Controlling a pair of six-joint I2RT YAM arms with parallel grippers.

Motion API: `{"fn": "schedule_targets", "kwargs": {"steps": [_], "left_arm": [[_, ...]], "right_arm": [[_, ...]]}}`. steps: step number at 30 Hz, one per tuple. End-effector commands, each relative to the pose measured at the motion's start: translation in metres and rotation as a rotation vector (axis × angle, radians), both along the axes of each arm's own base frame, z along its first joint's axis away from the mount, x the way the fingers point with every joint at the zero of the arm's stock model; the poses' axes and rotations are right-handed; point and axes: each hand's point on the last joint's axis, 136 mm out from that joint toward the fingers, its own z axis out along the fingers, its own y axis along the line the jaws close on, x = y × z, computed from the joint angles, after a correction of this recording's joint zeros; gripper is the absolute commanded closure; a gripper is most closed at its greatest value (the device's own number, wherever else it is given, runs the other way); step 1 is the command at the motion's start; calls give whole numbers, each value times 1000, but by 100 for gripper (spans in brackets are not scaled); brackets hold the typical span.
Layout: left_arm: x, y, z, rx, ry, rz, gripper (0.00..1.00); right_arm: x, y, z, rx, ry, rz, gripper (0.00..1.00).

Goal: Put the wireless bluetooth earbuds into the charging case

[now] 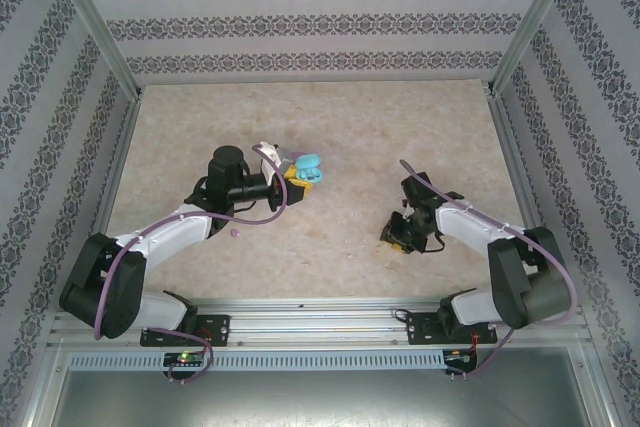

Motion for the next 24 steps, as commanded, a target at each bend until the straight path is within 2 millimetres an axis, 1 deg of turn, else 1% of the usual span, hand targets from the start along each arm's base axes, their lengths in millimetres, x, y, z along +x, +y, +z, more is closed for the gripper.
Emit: {"fn": "schedule_targets", "kwargs": {"steps": [1, 4, 6, 10, 13, 16, 19, 21, 24], "left_arm": [[-2, -9, 19, -26, -51, -37, 87], [-1, -8, 18, -24, -54, -25, 87], [-2, -7, 18, -28, -52, -16, 87], [-5, -4, 20, -23, -48, -7, 87], [-7, -1, 20, 0, -52, -1, 87], [-8, 0, 19, 10, -56, 5, 87], [-6, -1, 18, 7, -54, 5, 87], [-5, -2, 19, 2, -55, 4, 87], [-3, -5, 18, 0, -52, -4, 87]], "right_arm": [[28, 14, 7, -6, -69, 37, 73], [39, 26, 5, -20, -64, 95, 73], [49, 35, 8, -27, -74, 134, 73], [67, 48, 26, -42, -128, 193, 73], [74, 51, 40, -52, -157, 219, 71], [75, 48, 50, -68, -171, 231, 69], [71, 44, 55, -74, -174, 229, 68], [67, 41, 53, -86, -172, 227, 68], [58, 35, 44, -108, -153, 237, 68]]}}
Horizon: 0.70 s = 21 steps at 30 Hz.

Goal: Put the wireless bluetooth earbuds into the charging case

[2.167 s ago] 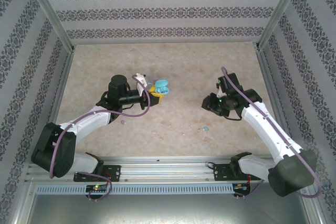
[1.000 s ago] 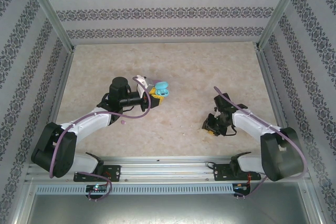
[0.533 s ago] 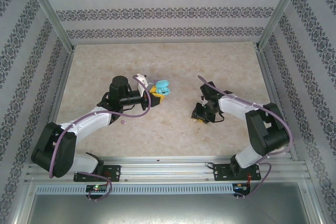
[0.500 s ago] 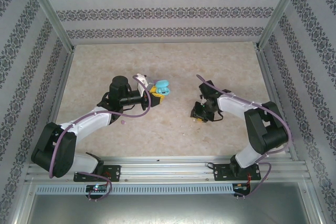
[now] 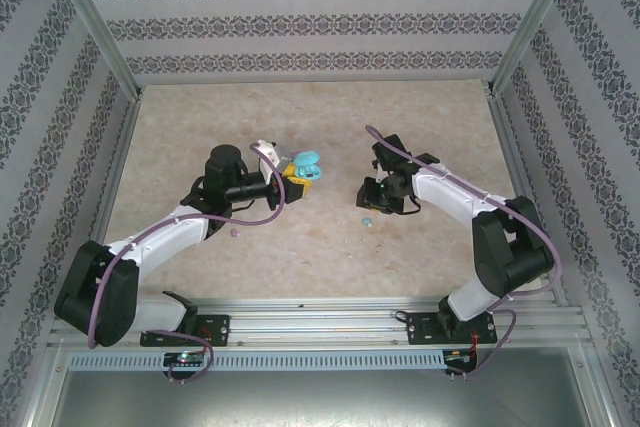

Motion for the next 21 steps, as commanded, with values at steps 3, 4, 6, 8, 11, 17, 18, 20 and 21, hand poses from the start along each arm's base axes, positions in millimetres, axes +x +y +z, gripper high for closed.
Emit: {"fn": "schedule_targets", "kwargs": {"steps": [3, 4, 6, 8, 11, 17, 18, 20, 21], "left_arm": [[0, -9, 8, -4, -34, -33, 87], [0, -10, 8, -4, -34, -35, 87], [0, -10, 8, -4, -32, -36, 87], [-1, -10, 7, -3, -28, -37, 87], [-3, -9, 6, -1, -29, -32, 87], [-7, -5, 3, 7, -22, -21, 87], [-8, -5, 3, 9, -22, -20, 87], [-8, -4, 3, 12, -23, -17, 87], [-8, -4, 3, 13, -21, -16, 87]], "right_arm": [[-19, -14, -16, -66, 37, 41, 68], [-20, -13, -19, -63, 41, 51, 68], [-19, -12, -22, -53, 43, 65, 68], [-16, -13, -26, -34, 50, 67, 68], [-13, -14, -35, -1, 77, 56, 68], [-20, -9, -51, 47, 131, 52, 62], [-22, -7, -53, 57, 136, 51, 62], [-25, -2, -54, 74, 139, 51, 62], [-26, 1, -54, 79, 141, 54, 62]]}}
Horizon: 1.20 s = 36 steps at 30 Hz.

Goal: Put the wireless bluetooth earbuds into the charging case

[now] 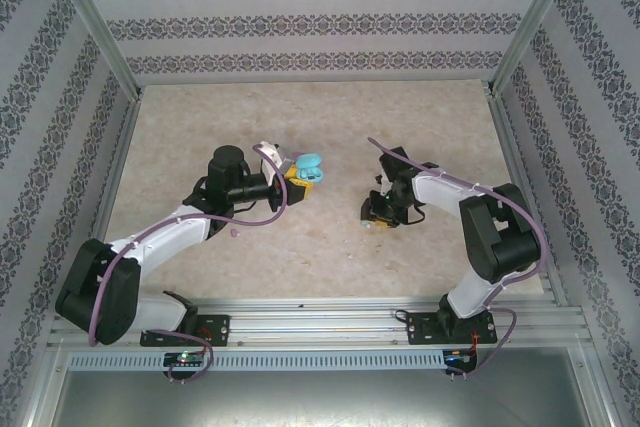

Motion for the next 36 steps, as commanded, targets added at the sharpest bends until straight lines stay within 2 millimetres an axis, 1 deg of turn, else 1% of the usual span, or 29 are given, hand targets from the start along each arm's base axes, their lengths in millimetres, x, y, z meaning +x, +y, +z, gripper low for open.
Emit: {"fn": "schedule_targets", "kwargs": {"steps": [1, 9, 18, 30, 36], "left_arm": [[-6, -1, 8, 3, -36, -11, 87], [-6, 0, 11, 4, -41, -7, 87], [-8, 1, 12, 6, -48, -4, 87], [-12, 3, 14, 11, -54, -3, 87], [-12, 4, 15, 12, -58, 1, 87]], "right_arm": [[-12, 13, -6, 38, 31, 16, 62], [-27, 33, -4, 53, 59, 14, 62], [-31, 52, 10, 78, 37, 32, 62], [-29, 39, 12, 12, 45, 31, 62], [-21, 37, 25, -60, 13, 65, 62]]}}
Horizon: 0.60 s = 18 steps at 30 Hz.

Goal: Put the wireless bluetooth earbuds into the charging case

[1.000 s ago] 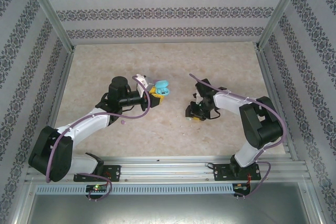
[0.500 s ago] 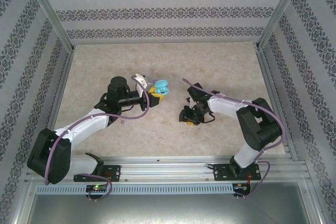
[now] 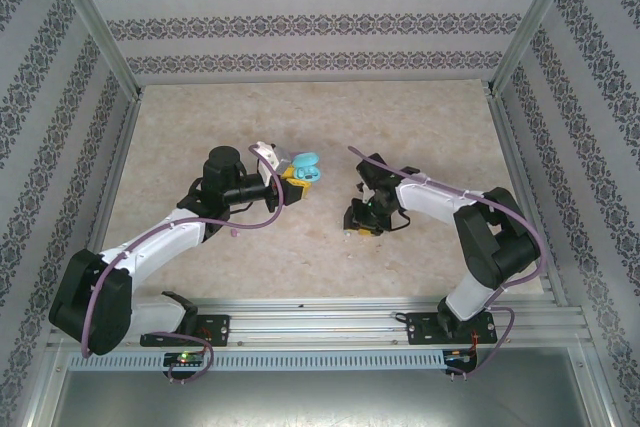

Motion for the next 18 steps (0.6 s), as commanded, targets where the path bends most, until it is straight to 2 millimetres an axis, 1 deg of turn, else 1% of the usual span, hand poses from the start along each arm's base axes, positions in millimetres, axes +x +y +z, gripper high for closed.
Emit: {"fn": "schedule_targets", "kwargs": {"steps": [1, 3, 8, 13, 18], "left_arm": [[-7, -1, 6, 4, -35, -12, 87], [-7, -1, 6, 4, -34, -13, 87], [-7, -1, 5, 9, -34, -14, 87], [-9, 0, 4, 15, -38, -14, 87], [-10, 0, 0, 25, -32, -22, 87]], "right_arm": [[7, -4, 13, -69, -36, 31, 62], [7, -3, 16, -101, -42, 47, 62], [7, 0, 15, -183, -29, 75, 62], [2, 10, 9, -224, -18, 101, 63], [3, 16, 3, -246, -14, 113, 63]]}}
